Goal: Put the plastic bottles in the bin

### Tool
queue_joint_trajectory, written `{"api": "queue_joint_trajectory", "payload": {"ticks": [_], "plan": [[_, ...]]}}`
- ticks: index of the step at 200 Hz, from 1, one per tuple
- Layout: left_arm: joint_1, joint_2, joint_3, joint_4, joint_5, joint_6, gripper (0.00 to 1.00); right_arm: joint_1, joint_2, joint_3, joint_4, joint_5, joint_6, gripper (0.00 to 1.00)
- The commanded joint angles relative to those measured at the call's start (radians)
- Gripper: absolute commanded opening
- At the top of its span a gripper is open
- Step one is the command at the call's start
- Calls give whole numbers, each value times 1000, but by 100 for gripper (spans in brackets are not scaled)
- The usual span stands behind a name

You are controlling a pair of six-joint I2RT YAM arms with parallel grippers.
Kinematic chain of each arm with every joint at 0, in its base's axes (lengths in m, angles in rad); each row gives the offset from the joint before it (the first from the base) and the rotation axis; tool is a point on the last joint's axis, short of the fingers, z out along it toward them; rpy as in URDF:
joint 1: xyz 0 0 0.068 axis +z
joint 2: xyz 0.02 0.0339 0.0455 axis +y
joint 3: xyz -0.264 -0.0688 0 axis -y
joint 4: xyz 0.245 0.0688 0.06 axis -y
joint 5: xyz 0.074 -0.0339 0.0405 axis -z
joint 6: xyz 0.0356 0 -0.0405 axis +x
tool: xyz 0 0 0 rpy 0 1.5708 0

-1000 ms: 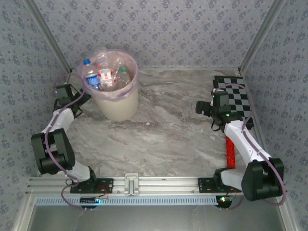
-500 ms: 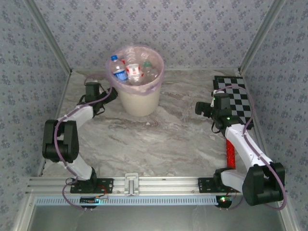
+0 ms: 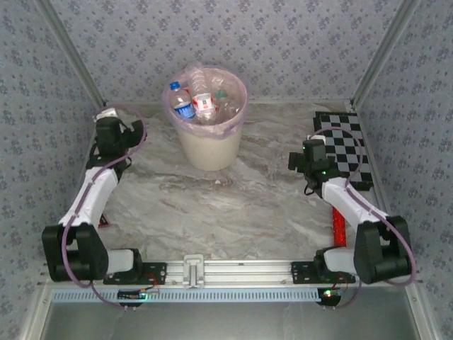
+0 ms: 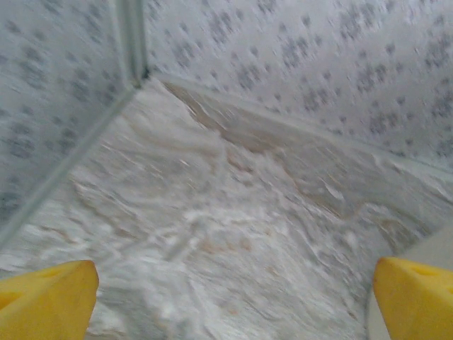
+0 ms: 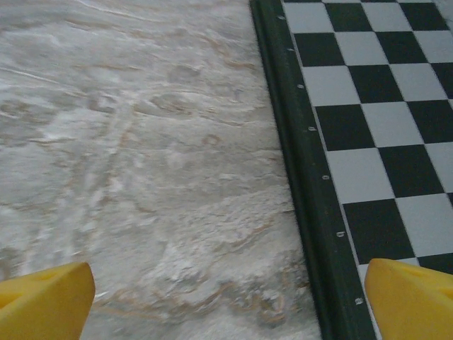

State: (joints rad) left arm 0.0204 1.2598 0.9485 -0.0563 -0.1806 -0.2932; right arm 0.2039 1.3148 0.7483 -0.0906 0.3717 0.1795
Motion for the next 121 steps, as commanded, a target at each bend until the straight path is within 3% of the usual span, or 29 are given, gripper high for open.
{"api": "queue_joint_trajectory", "payload": {"ticks": [1,36,69,91,99,112,121], "plan": [[16,5,-114,15,-48,90,99,2,81,-17,96,149,-57,100],[18,54,-265,259,-57,135,99,2,246,-29,273,198,-102,100],[18,170,-307,423,-41,165,99,25,280,-60,452,289,-214,100],[21,209,-305,424,-26,174,99,-18,274,-137,633,242,-258,100],[21,226,-331,476,-11,179,99,-45,256,-137,576,200,-191,100],[19,259,-378,586,3,187,99,-93,224,-195,661,154,-159,100],[5,257,-368,553,3,200,99,-118,196,-235,696,111,-134,100]]}}
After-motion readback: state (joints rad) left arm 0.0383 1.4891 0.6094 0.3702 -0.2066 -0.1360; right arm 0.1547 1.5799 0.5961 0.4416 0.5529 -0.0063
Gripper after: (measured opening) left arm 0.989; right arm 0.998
